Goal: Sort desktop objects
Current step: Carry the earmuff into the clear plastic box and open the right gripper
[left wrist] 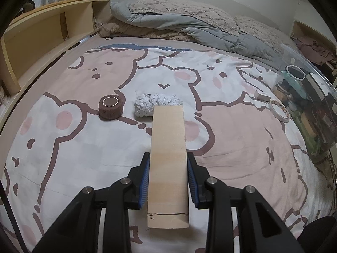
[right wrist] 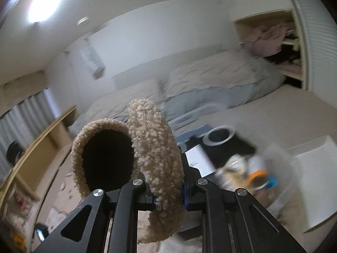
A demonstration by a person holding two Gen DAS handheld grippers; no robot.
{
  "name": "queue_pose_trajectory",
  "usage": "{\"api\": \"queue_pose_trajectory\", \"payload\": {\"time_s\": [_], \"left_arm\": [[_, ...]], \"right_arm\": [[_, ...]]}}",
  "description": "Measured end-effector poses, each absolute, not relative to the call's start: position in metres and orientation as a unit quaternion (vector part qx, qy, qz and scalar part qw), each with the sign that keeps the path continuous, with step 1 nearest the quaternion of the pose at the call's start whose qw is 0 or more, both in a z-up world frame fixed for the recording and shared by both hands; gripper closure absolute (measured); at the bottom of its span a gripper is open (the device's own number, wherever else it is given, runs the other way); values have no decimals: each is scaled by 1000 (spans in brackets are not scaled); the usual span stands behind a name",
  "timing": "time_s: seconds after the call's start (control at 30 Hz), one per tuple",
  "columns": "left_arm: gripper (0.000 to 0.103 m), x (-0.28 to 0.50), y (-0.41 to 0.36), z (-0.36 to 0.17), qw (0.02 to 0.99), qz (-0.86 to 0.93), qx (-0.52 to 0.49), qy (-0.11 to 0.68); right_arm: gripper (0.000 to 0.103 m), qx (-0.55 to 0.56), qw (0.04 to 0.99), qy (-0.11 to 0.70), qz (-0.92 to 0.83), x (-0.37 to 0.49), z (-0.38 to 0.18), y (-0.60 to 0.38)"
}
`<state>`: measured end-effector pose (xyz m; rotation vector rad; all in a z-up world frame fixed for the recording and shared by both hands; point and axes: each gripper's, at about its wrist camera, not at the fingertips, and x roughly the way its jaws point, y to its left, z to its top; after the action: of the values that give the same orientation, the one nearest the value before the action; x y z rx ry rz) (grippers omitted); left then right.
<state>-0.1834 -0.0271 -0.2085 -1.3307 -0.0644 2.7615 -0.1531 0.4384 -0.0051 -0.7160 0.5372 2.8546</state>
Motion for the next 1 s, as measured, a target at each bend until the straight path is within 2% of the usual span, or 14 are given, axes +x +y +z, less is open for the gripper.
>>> {"api": "queue_pose_trajectory", "payload": {"time_s": [0.47,0.8,1.0], "left_arm": [[70,-186,-25,-212,30,897,-440,-13],[70,-195,-21,-219,20,892,-451,-4],[70,-198,-21,-222,18,890,-455,-4]], "right_arm": [[85,-275,150,210,926,-205,-4,505],[85,-301,175,350,869,-278,-41,525],[85,-306,225,418,825,-301,-70,529]]}}
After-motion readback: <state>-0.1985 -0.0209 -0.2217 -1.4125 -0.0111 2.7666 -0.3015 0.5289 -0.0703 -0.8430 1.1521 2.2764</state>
